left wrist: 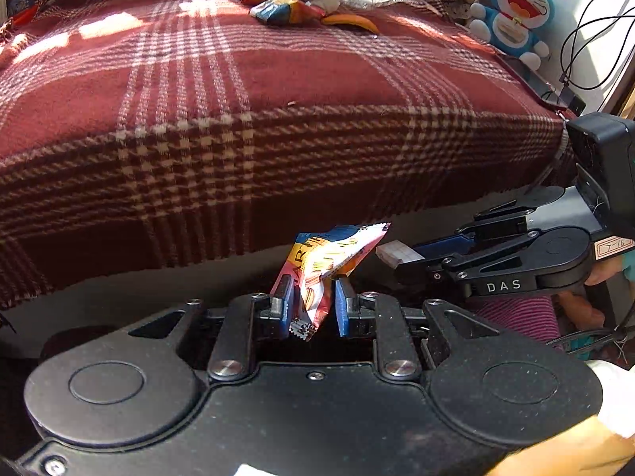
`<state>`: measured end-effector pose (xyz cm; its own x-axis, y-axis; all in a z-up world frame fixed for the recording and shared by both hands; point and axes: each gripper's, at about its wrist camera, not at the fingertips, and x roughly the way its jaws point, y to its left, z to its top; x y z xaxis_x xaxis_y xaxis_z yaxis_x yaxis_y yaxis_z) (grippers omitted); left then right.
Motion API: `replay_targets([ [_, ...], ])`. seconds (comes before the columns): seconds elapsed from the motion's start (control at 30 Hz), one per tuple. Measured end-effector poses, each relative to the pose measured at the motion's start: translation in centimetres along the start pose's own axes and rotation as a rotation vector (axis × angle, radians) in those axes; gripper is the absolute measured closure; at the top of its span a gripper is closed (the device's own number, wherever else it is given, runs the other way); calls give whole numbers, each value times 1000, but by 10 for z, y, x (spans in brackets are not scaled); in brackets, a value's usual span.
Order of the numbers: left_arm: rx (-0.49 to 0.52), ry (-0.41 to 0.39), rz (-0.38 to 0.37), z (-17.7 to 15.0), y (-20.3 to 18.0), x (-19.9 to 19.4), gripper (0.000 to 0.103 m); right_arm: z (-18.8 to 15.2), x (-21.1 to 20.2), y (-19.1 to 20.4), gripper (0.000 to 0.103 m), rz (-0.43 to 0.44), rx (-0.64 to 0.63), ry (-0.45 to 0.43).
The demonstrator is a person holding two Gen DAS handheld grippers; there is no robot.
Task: Collect trash
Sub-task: 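Carry both items down into the black trash bag and open both tools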
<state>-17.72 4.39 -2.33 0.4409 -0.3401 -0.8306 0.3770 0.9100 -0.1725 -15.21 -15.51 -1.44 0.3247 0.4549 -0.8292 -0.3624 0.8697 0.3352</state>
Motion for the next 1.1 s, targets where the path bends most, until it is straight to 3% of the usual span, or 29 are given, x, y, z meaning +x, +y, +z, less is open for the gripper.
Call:
replay_targets([
  [0.1, -12, 94, 22, -3, 6, 28, 82, 0, 12, -3, 71, 9, 25, 39],
  [0.37, -12, 239, 91, -12, 12, 72, 82, 8, 40, -1, 69, -4, 10, 135],
  [0.73, -2, 287, 97, -29, 12, 89, 82, 12, 64, 12, 68, -16, -14, 204],
  [1.1, 3, 291, 104, -20, 10, 94, 79, 16, 65, 11, 62, -22, -11, 213],
])
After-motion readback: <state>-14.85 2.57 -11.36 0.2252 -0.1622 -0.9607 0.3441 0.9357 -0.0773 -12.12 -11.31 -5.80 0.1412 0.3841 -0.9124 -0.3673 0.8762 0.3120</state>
